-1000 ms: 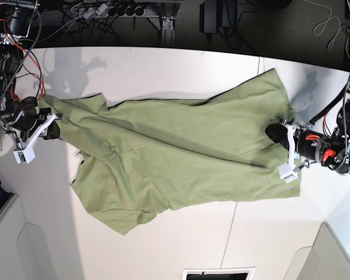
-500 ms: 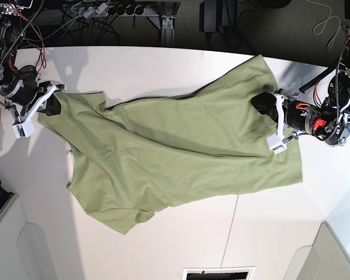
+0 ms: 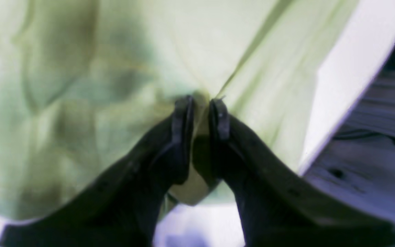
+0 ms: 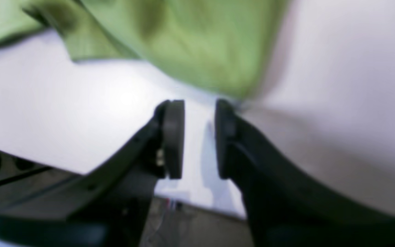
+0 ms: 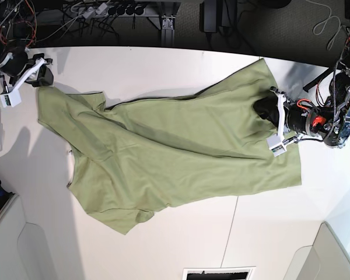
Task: Layout the t-shirt on the table in an organized manner, then fold the t-shirt properly
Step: 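Release the shirt with the right gripper and lift it away, then regrasp the shirt edge with the right gripper and drag it outward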
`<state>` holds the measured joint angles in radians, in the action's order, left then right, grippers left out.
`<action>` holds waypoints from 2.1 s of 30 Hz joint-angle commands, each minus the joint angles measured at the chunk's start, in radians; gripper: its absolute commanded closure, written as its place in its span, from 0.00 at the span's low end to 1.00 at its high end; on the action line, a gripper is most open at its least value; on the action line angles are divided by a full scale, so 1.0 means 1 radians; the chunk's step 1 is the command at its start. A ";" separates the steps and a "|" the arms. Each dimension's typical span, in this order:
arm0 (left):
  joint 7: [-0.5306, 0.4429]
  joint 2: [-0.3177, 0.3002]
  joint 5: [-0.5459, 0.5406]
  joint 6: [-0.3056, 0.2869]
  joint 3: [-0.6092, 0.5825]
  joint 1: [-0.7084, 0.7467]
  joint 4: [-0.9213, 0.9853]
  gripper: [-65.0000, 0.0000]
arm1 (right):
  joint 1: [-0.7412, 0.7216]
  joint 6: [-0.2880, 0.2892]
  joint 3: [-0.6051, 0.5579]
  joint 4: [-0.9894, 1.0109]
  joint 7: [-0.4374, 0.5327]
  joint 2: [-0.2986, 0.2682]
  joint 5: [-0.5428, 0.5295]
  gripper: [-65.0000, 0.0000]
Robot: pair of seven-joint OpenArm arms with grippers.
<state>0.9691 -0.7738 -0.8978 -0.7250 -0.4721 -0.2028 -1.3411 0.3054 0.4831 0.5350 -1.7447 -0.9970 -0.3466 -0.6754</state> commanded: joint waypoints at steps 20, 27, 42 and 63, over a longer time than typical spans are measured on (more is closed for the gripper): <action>-0.012 -0.030 0.192 0.027 0.003 -0.010 0.002 0.79 | -0.116 0.072 -0.061 -0.014 0.079 0.114 -0.067 1.00; -0.012 -0.030 0.192 0.027 0.003 -0.010 0.002 0.79 | -0.120 0.061 -0.261 -0.014 0.171 0.120 0.137 1.00; -0.012 -0.031 0.246 0.027 0.003 -0.011 0.002 0.79 | 0.005 0.058 -0.308 -0.014 0.102 0.111 0.080 1.00; -0.013 -0.058 0.228 0.027 0.003 -0.010 0.002 0.79 | -0.211 0.044 -0.416 0.023 0.201 0.111 0.253 1.00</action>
<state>0.9077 -0.8124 -0.7250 -0.7189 -0.4698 -0.2115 -1.3434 0.1043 0.5297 0.1150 -1.7061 -0.8139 -0.2302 -0.4095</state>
